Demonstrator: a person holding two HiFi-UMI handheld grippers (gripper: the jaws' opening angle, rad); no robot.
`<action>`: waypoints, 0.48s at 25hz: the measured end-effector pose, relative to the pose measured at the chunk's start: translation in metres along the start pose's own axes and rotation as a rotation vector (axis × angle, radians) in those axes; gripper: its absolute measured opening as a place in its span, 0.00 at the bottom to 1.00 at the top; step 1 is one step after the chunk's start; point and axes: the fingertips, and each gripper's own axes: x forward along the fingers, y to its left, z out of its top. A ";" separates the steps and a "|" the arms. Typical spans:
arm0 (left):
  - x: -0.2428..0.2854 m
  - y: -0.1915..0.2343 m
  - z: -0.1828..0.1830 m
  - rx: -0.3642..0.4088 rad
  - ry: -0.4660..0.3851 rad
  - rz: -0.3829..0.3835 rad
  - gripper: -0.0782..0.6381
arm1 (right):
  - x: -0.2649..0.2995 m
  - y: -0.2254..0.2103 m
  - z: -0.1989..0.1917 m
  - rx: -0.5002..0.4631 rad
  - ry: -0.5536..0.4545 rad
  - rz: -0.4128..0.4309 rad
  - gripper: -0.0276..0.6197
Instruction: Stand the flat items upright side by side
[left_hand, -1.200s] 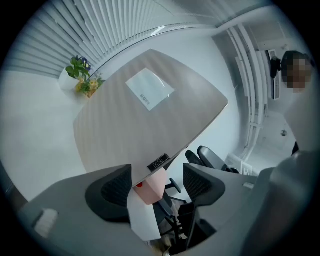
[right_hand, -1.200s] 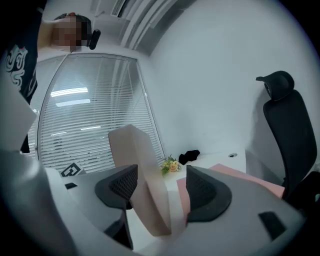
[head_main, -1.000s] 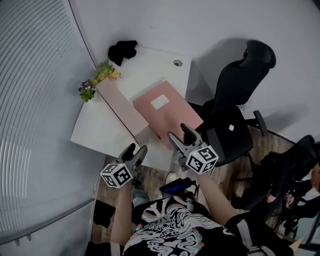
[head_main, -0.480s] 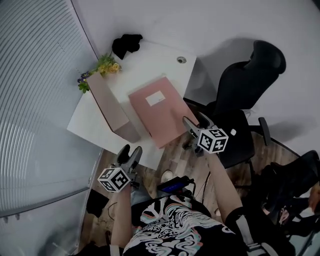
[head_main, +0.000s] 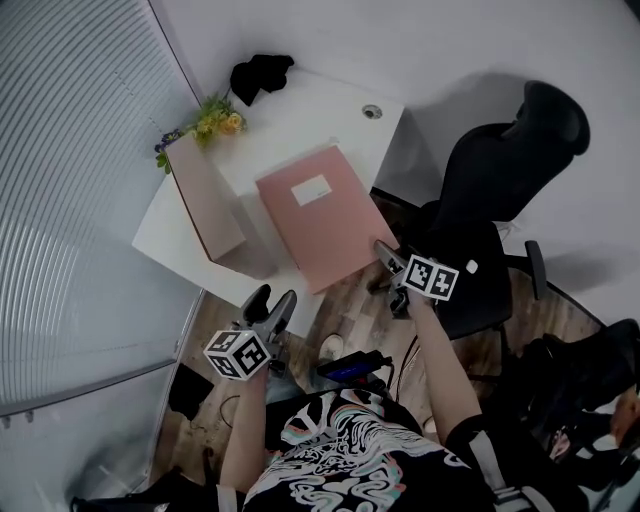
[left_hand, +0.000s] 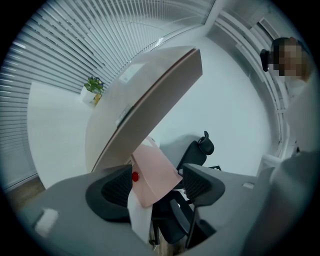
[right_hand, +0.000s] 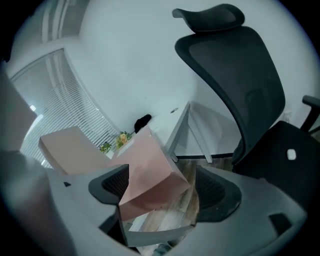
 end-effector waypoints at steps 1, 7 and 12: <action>0.002 -0.001 -0.002 0.003 0.005 0.000 0.53 | 0.002 -0.003 -0.004 0.021 0.009 0.004 0.67; 0.013 -0.004 -0.008 0.008 0.029 -0.003 0.53 | 0.014 -0.005 -0.015 0.082 0.049 0.041 0.67; 0.019 -0.005 -0.008 0.008 0.038 -0.005 0.52 | 0.019 -0.006 -0.022 0.255 0.084 0.138 0.68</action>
